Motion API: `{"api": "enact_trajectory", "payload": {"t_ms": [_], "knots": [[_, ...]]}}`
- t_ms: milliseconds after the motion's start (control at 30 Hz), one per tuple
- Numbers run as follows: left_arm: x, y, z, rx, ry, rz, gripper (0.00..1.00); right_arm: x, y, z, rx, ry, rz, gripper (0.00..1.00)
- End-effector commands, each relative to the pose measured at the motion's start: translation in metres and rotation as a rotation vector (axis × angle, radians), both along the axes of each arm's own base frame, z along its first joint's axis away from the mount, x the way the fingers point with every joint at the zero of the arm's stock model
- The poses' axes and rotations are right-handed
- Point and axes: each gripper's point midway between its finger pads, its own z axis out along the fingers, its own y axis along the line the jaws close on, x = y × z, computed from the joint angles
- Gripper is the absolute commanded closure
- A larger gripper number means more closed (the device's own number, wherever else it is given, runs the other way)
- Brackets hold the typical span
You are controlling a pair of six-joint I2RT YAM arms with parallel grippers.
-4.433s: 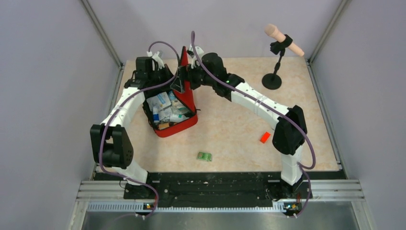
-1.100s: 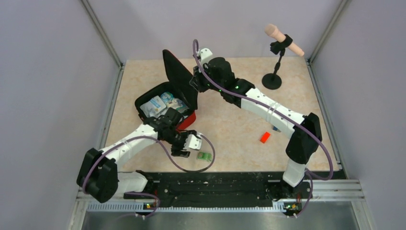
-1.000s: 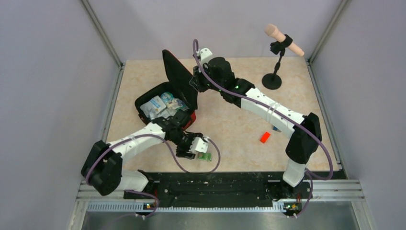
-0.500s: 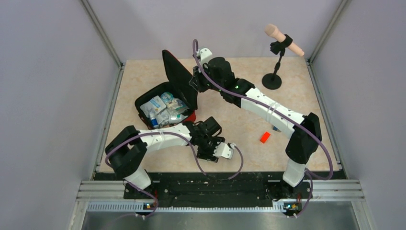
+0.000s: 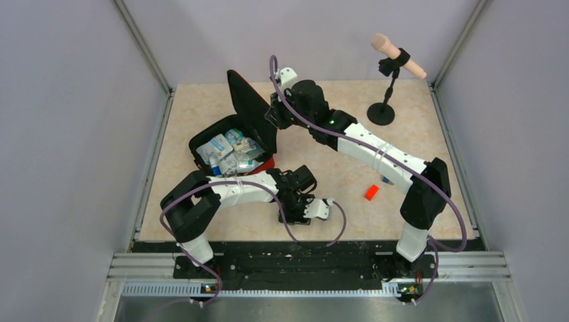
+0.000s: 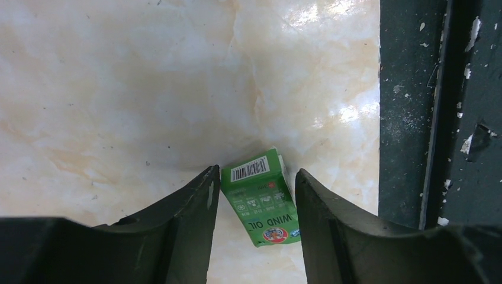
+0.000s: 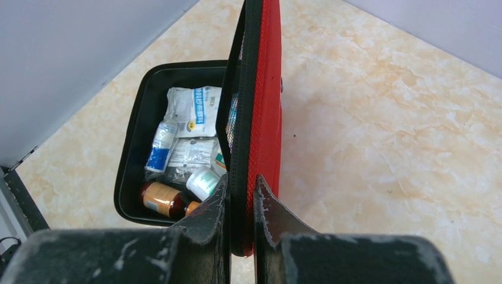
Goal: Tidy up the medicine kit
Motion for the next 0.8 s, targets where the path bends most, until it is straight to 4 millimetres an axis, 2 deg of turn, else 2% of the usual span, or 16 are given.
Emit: {"api": "enact_trajectory", "payload": {"t_ms": [0,133,200,300,433,600,767], "knots": [[0.003,-0.002,0.009,0.001,-0.001,0.074,0.45,0.000,0.001,0.008,-0.001,-0.013,0.013,0.92],[0.005,0.001,0.013,0.030,-0.001,0.137,0.36,0.000,0.001,0.007,-0.003,-0.013,0.015,0.92],[0.008,0.006,0.012,0.075,-0.003,0.188,0.36,0.000,0.000,0.006,-0.005,-0.014,0.013,0.92],[0.006,0.011,0.008,0.113,0.015,0.231,0.39,0.000,0.001,0.006,-0.008,-0.014,0.014,0.92],[0.000,0.004,0.008,0.082,0.053,0.265,0.42,0.001,0.000,0.006,-0.009,-0.017,0.011,0.92],[0.005,0.002,0.005,0.097,0.043,0.290,0.44,0.000,-0.001,0.005,-0.013,-0.019,0.011,0.92],[0.003,0.000,0.003,0.099,0.064,0.298,0.51,0.001,-0.003,0.004,-0.020,-0.025,0.003,0.92]]}}
